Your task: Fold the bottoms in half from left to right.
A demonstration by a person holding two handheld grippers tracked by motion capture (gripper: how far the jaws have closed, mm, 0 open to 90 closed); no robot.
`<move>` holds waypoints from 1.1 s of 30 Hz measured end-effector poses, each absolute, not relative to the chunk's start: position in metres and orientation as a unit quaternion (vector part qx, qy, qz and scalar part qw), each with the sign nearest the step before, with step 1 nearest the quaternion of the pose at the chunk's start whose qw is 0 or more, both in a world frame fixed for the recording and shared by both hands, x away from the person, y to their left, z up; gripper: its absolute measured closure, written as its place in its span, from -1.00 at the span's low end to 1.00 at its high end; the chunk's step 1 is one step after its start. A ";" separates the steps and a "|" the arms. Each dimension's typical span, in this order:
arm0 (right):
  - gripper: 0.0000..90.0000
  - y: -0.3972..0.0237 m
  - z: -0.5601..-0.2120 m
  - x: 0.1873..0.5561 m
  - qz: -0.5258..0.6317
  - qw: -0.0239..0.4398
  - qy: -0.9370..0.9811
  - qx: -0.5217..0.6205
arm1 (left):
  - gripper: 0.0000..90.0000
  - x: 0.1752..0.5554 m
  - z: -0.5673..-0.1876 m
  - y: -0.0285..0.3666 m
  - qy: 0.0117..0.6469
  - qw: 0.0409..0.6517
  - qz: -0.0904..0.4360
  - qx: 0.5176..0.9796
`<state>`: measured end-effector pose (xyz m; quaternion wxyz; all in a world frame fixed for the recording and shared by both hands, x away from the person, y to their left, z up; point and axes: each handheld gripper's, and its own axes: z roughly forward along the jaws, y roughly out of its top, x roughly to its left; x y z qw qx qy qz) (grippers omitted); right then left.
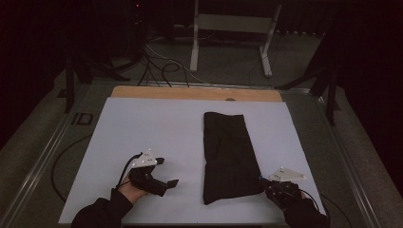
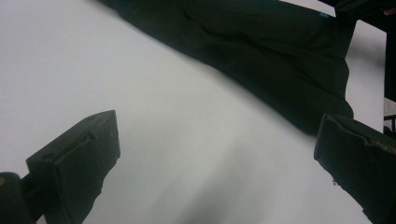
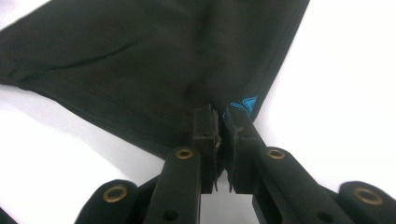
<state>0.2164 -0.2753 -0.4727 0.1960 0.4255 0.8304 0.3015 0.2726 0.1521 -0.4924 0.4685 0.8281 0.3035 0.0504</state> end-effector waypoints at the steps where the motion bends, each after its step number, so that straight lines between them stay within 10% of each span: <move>1: 0.86 -0.276 -0.473 0.216 0.303 0.195 0.829 0.429 | -0.98 0.273 -0.493 0.152 0.304 0.468 0.050 0.828; 14: 0.33 -0.284 -0.489 0.214 0.285 0.158 0.833 0.446 | -1.00 0.274 -0.493 0.152 0.300 0.472 0.052 0.827; 24: -0.62 -0.287 -0.475 0.224 0.354 0.182 0.807 0.436 | -1.00 0.274 -0.493 0.152 0.297 0.474 0.053 0.827; 33: -0.78 -0.288 -0.473 0.238 0.397 0.196 0.792 0.421 | -1.00 0.274 -0.492 0.154 0.297 0.477 0.054 0.826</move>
